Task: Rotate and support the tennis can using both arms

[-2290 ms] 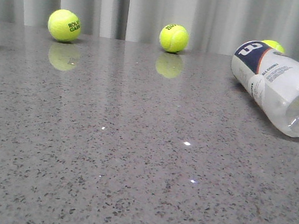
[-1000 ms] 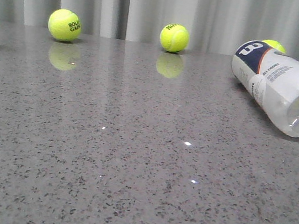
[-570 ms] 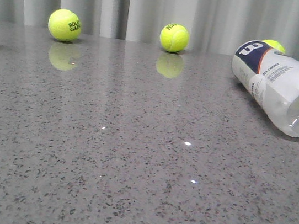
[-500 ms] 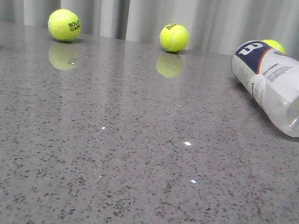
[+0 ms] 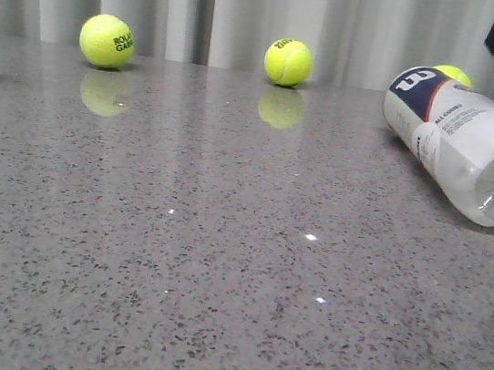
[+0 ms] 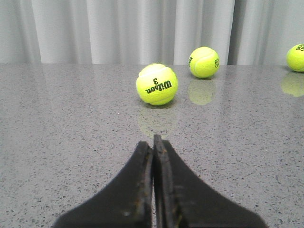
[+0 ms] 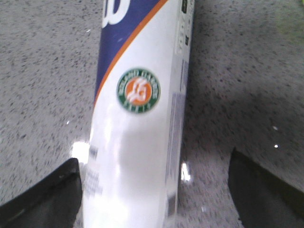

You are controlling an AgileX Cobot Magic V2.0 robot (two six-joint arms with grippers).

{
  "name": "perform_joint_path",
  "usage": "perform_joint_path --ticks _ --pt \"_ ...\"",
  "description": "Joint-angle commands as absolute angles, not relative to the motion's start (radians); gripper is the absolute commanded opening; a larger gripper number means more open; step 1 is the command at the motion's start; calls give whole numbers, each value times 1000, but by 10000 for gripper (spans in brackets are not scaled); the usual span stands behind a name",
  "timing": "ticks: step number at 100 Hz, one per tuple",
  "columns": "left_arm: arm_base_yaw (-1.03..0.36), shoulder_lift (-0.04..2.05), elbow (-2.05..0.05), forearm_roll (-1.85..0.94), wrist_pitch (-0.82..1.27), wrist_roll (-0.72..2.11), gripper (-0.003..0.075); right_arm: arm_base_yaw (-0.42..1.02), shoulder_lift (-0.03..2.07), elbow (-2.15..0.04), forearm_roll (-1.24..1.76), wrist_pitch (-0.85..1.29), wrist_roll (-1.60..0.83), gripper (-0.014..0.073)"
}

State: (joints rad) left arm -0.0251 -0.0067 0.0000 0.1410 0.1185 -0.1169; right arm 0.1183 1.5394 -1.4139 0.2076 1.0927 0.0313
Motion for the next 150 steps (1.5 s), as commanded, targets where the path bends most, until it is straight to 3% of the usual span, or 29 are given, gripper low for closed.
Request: perform_joint_path --ticks 1,34,41,53,59,90,121,150 --pt "-24 -41 44 136 33 -126 -19 119 1580 -1481 254 1092 16 623" --pt "-24 -41 44 136 33 -126 -18 119 1731 -1527 317 1122 -10 610" --pt "-24 -41 44 136 33 -126 -19 119 1731 -1527 321 1128 -12 539" --pt "-24 -41 44 136 33 -126 -19 119 1731 -1527 321 1136 -19 325" --pt "-24 -41 44 136 33 -126 -19 119 1731 -1534 321 1140 -38 277" --pt "-24 -41 44 136 33 -126 -18 245 1738 -1794 306 1237 -352 277" --pt "-24 -41 44 136 33 -126 -18 430 1762 -1865 236 1253 -1122 277" --pt "-24 -41 44 136 33 -126 -18 465 1863 -1864 235 1336 -1222 277"
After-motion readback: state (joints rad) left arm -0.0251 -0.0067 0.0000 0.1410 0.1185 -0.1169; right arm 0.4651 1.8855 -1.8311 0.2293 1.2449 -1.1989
